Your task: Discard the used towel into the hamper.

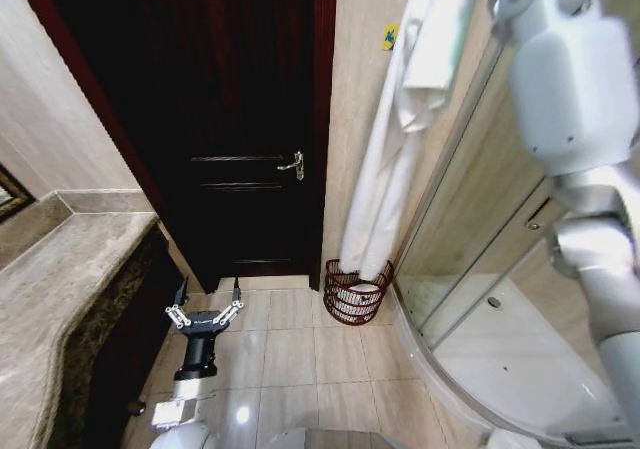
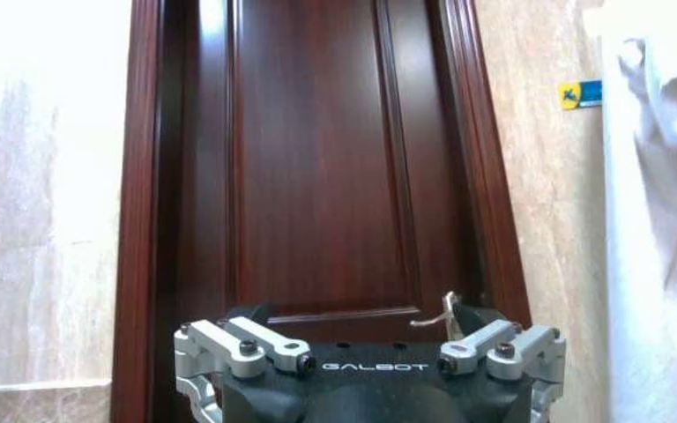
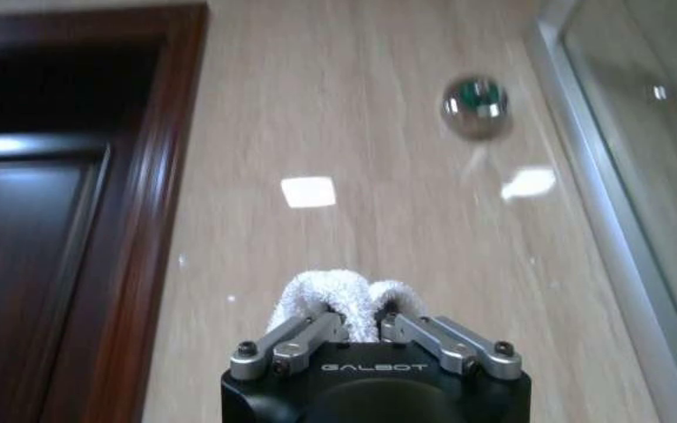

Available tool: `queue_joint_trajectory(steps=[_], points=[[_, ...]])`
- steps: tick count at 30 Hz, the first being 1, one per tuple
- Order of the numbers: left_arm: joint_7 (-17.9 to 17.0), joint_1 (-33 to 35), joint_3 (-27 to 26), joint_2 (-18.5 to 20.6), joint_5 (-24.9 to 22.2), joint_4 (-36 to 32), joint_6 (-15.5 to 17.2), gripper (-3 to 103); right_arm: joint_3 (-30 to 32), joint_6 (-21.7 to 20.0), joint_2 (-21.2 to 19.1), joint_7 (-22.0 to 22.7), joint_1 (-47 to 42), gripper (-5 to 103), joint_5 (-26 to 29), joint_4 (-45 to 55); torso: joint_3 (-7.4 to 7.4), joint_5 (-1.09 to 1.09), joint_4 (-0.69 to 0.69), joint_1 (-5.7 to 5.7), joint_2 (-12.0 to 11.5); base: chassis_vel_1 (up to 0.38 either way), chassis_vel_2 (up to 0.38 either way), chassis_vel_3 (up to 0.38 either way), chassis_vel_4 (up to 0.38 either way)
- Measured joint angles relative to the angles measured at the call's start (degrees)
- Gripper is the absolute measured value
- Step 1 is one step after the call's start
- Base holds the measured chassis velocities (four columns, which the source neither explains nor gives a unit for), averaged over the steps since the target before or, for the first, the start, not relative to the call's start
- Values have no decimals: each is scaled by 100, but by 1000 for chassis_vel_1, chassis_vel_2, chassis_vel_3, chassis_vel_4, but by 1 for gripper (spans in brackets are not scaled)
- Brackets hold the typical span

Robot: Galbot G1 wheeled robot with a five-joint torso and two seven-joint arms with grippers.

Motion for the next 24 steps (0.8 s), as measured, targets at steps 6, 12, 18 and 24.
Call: queue_joint_trajectory(steps=[6,12,18,24], points=[[13,-15,24,40,34,27,-12,100,3,20,-85,46,-322,8,-15,223,-118,-4,0,-104,-221,0,0,0,0],[60,-69,79,70,55,91,-31,100,-48,23,-38,50,18,8,-16,-24,-249,-5,1,-213,-461,0,0,0,0],[69,-122,84,107,54,133,-32,100,-160,-8,27,30,317,8,17,-245,-345,-8,0,-299,-637,0,0,0,0],[73,-162,140,122,52,186,-37,100,-266,22,76,30,146,8,-40,-348,-463,-1,1,-391,-857,0,0,0,0]])
